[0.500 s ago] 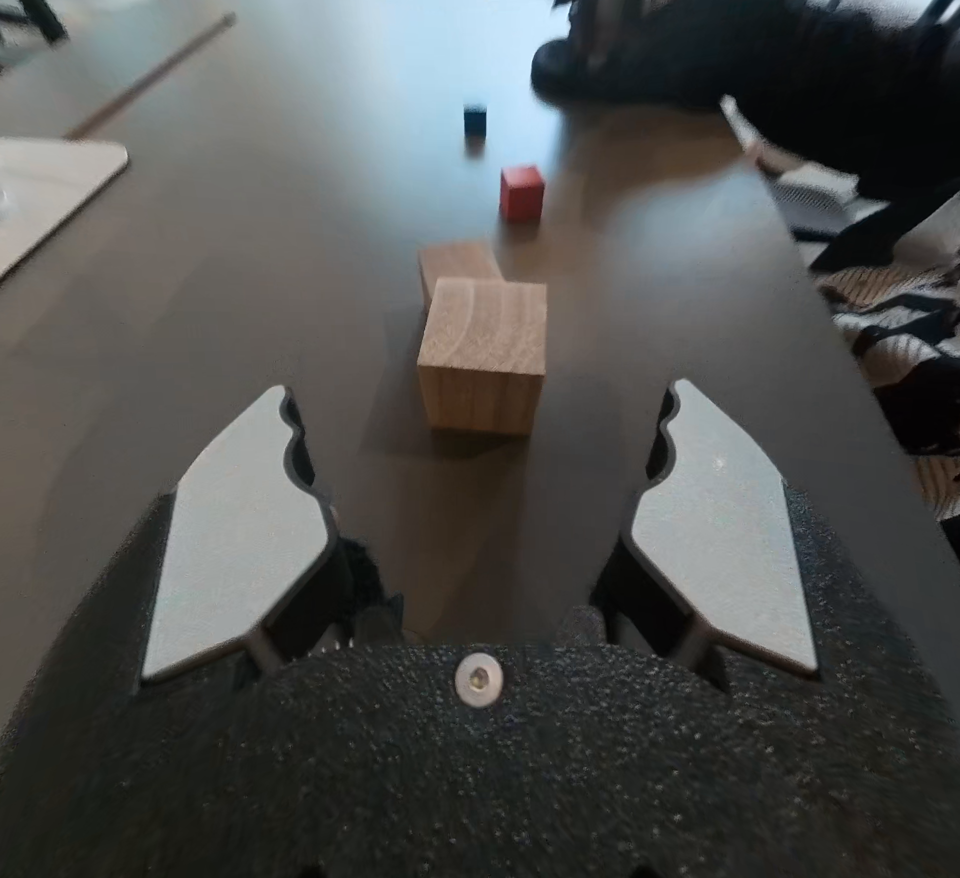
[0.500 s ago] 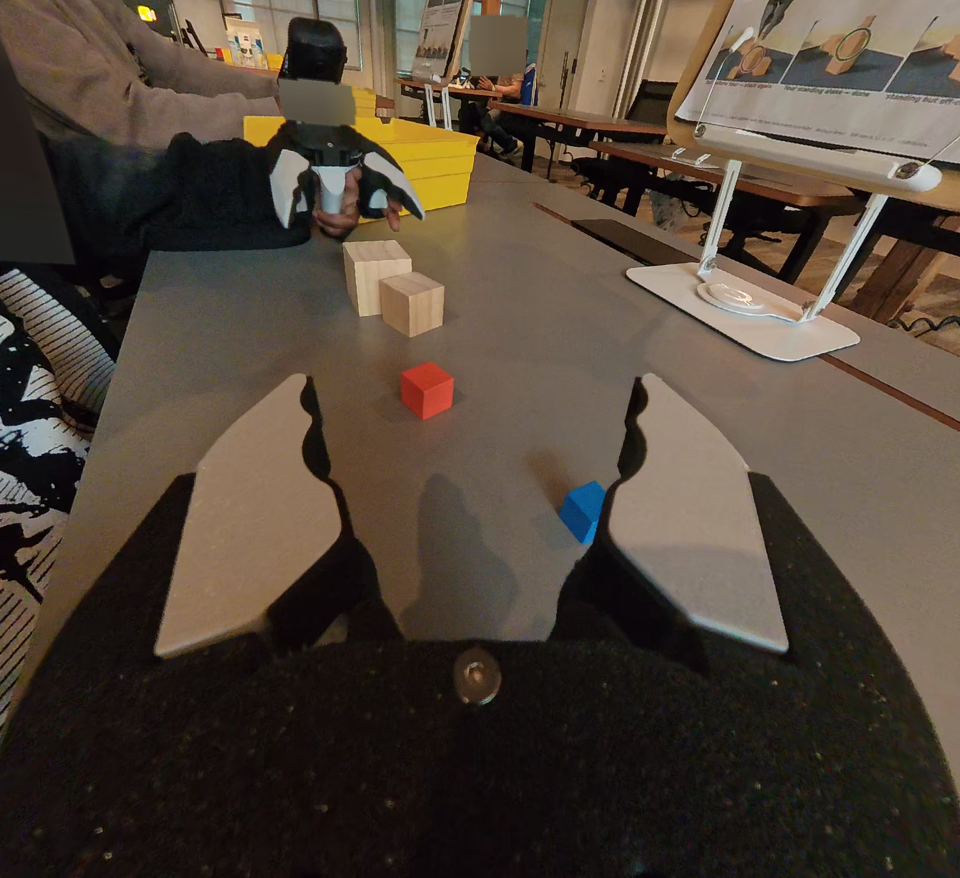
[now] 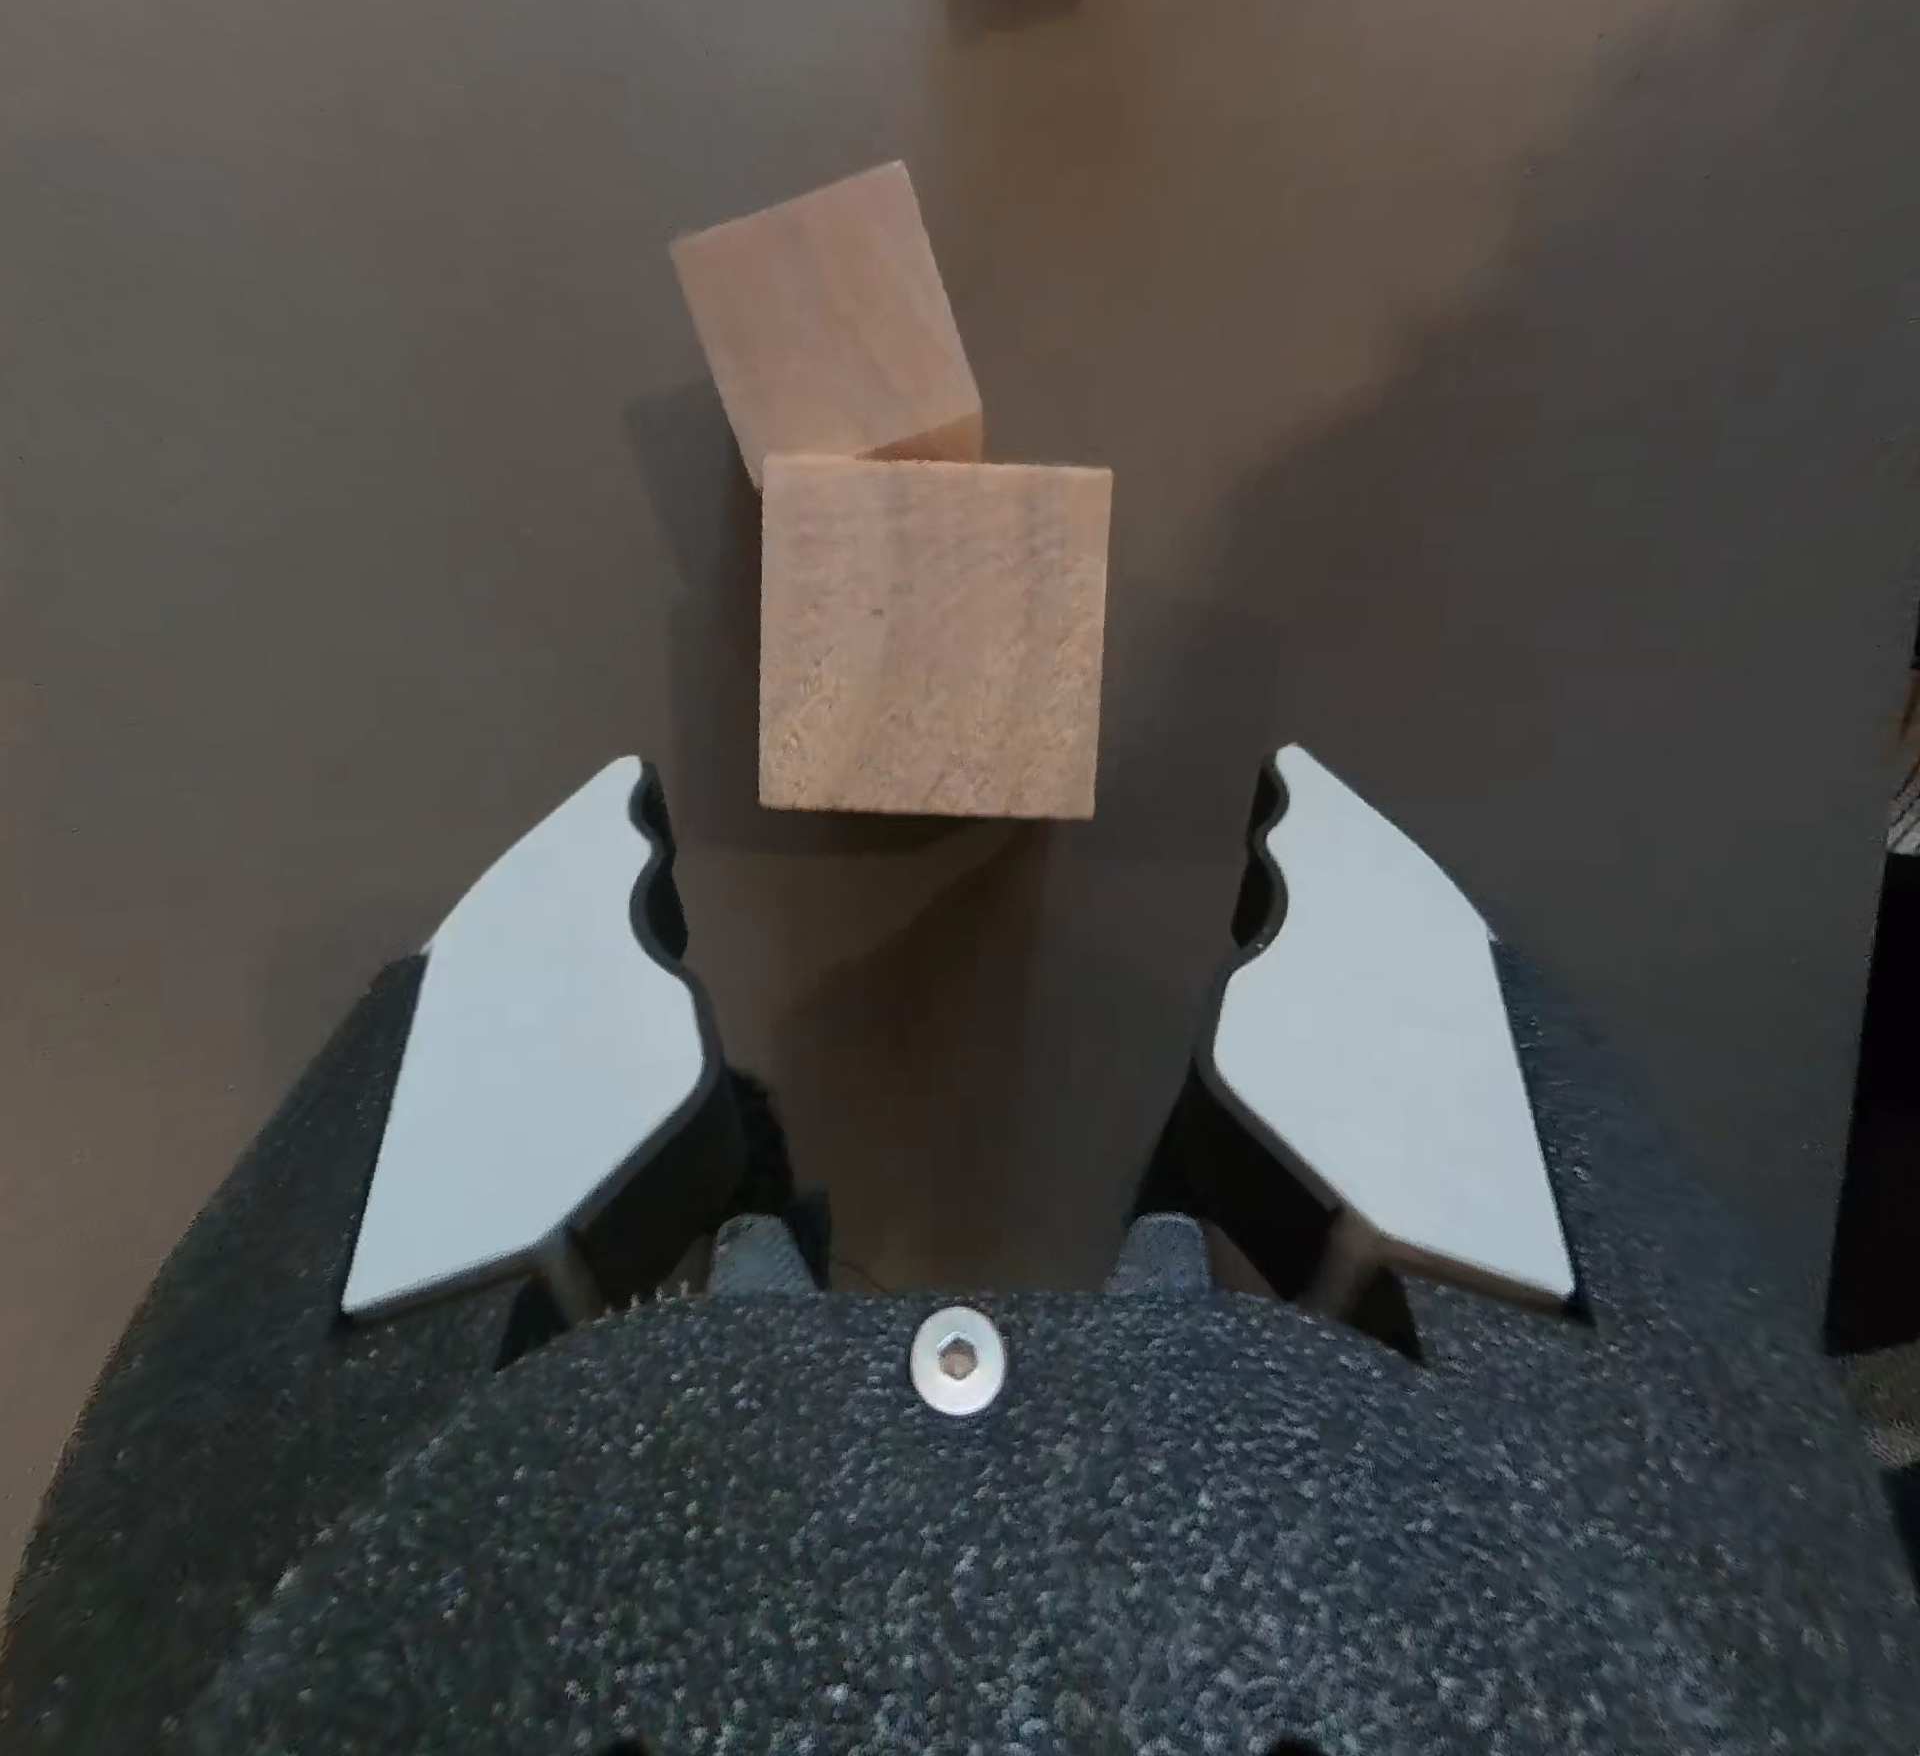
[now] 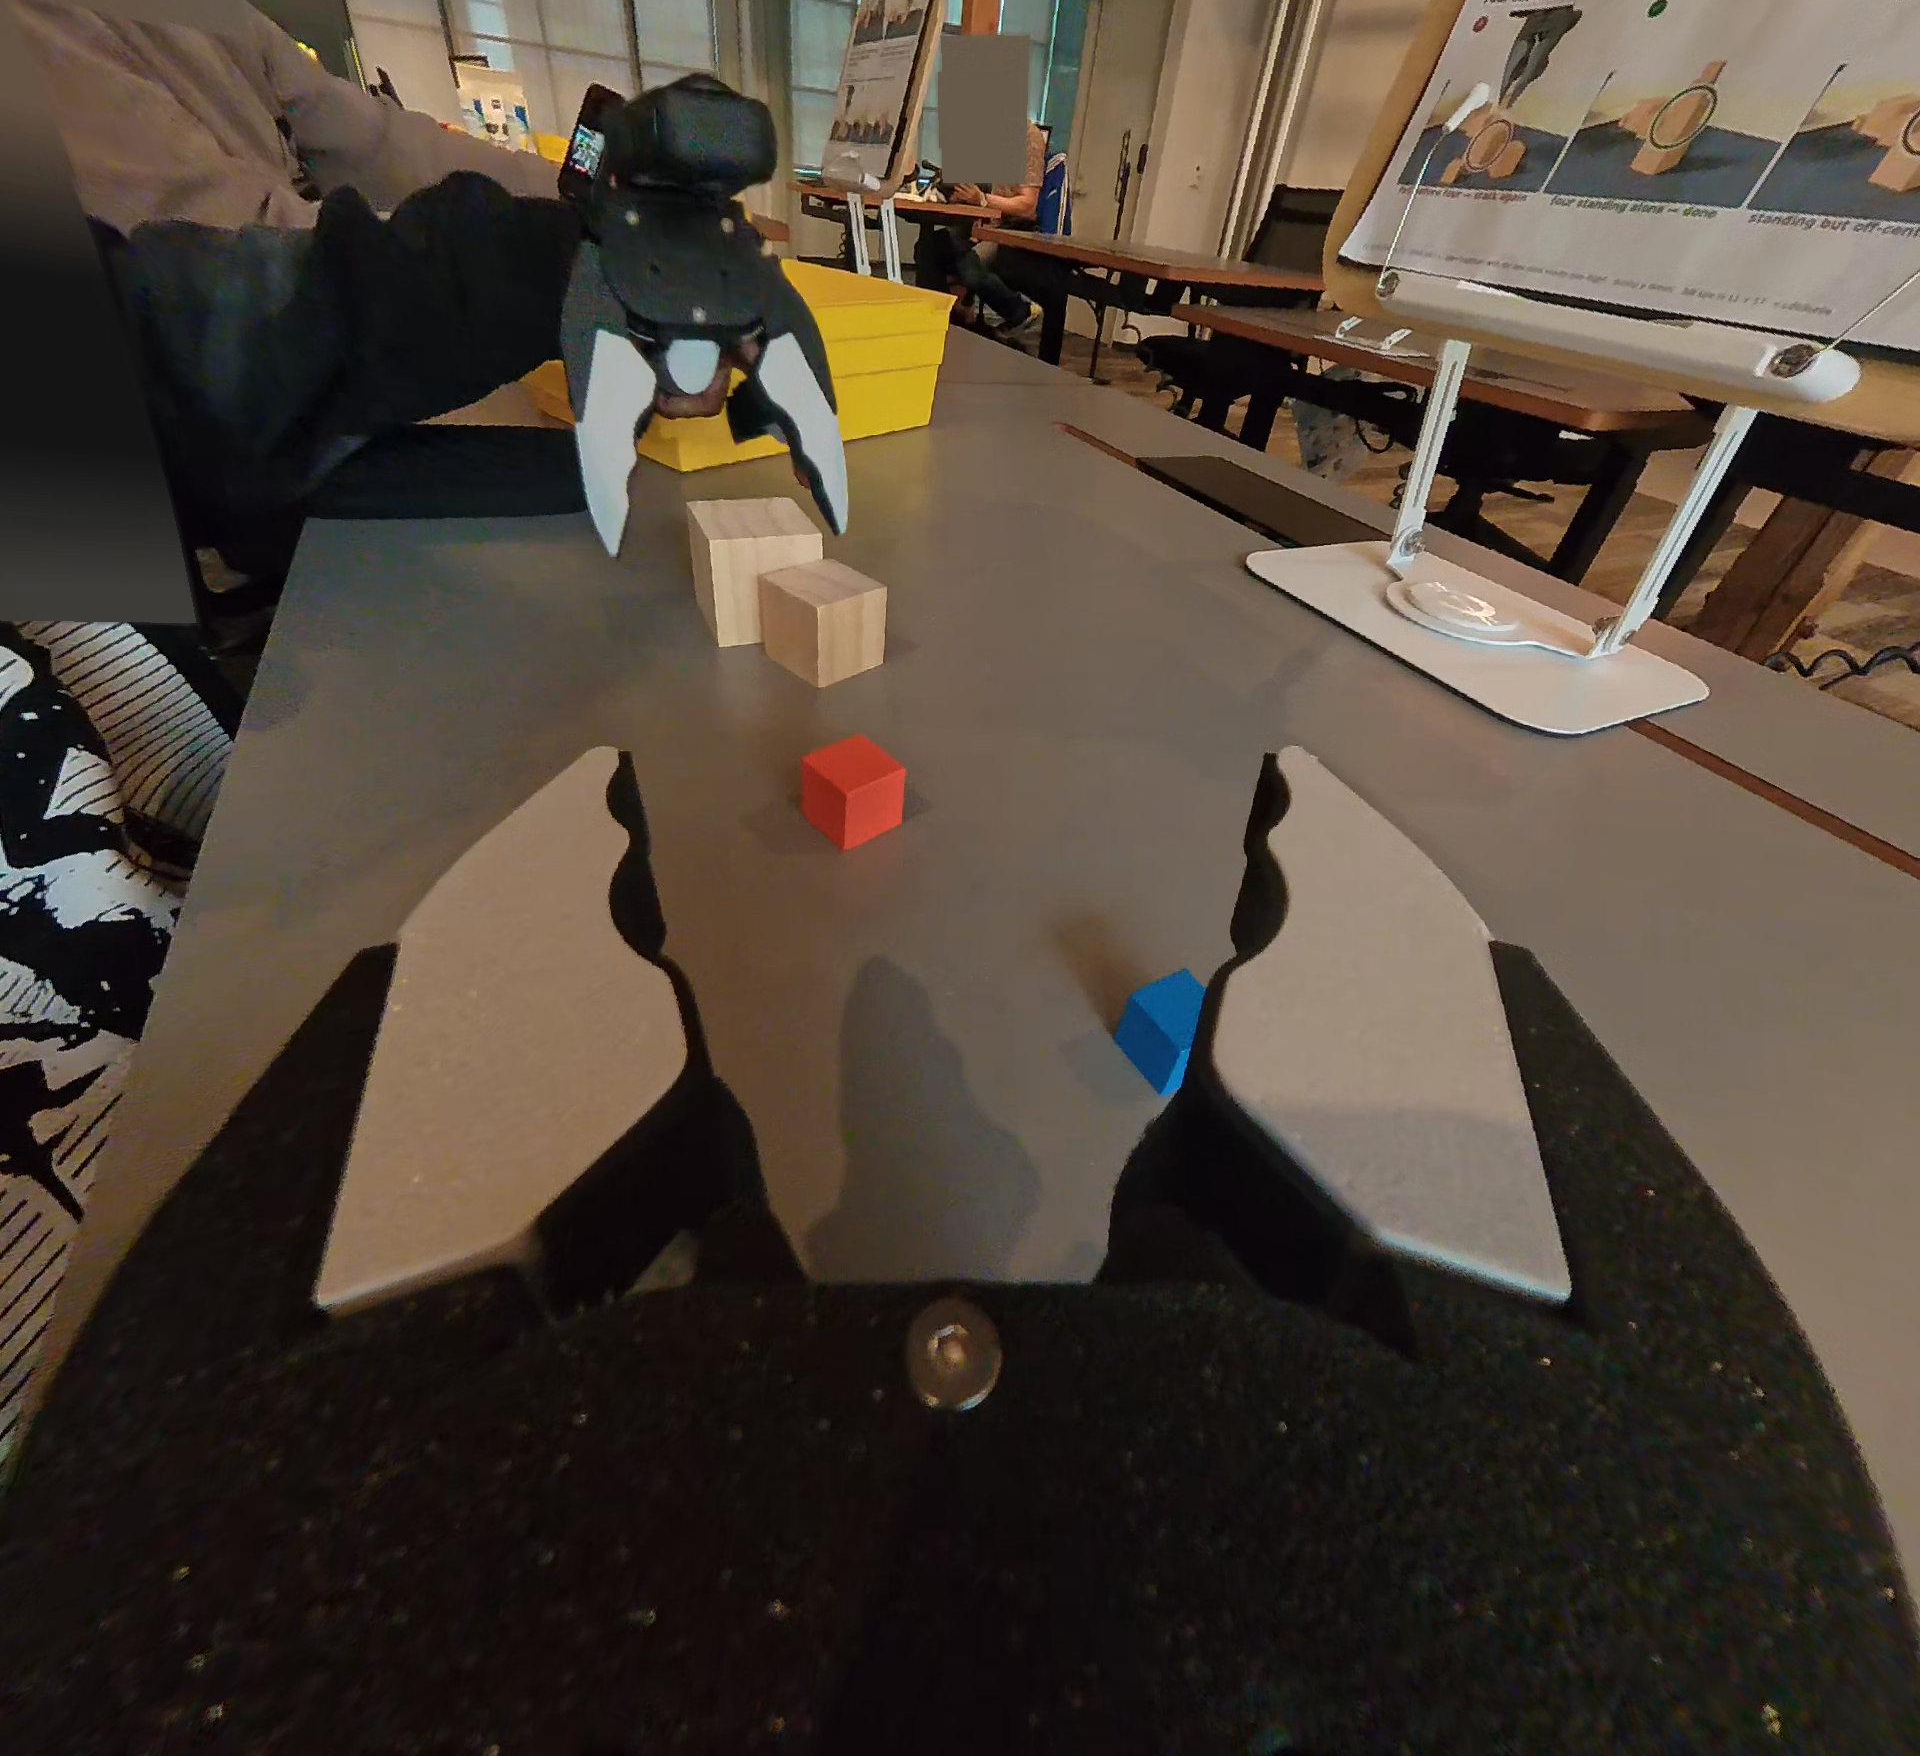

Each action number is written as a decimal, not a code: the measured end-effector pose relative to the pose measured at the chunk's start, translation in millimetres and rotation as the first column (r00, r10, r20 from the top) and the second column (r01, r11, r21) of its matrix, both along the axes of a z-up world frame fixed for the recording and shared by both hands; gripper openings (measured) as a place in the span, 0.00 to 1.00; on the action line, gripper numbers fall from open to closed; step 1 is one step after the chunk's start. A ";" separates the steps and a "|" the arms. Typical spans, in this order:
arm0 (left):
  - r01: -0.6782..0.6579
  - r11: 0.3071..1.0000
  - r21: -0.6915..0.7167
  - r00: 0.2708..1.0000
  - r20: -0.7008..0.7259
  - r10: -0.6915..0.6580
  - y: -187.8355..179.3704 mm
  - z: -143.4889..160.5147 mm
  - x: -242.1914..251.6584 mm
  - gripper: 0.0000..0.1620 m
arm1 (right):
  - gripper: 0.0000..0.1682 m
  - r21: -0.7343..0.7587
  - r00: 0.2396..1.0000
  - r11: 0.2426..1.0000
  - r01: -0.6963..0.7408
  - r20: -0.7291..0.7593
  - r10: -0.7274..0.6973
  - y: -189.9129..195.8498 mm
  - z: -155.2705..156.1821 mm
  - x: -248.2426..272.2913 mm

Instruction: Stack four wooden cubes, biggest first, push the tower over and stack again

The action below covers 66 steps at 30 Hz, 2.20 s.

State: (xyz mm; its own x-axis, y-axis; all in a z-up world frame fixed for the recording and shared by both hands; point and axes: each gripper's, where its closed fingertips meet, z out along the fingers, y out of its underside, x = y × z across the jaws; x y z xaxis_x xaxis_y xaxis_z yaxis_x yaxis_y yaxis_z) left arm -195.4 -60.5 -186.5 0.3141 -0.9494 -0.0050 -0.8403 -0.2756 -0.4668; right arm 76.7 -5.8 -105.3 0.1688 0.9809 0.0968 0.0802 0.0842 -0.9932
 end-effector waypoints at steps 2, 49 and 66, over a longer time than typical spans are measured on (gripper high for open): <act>0.014 1.000 -0.003 1.000 -0.009 -0.014 2.1 0.1 5.8 0.61 | 0.65 0.000 1.000 1.000 0.000 -0.001 0.000 0.1 0.3 0.1; 0.517 0.853 0.065 0.856 -0.036 -0.516 43.4 37.8 234.1 0.36 | 0.66 0.034 0.998 0.998 -0.047 0.031 0.046 -10.1 -2.2 -2.7; 0.448 0.892 0.055 0.894 -0.014 -0.448 56.5 0.3 241.3 0.36 | 0.66 0.018 0.997 0.998 -0.052 0.055 0.051 -9.5 -6.3 -4.5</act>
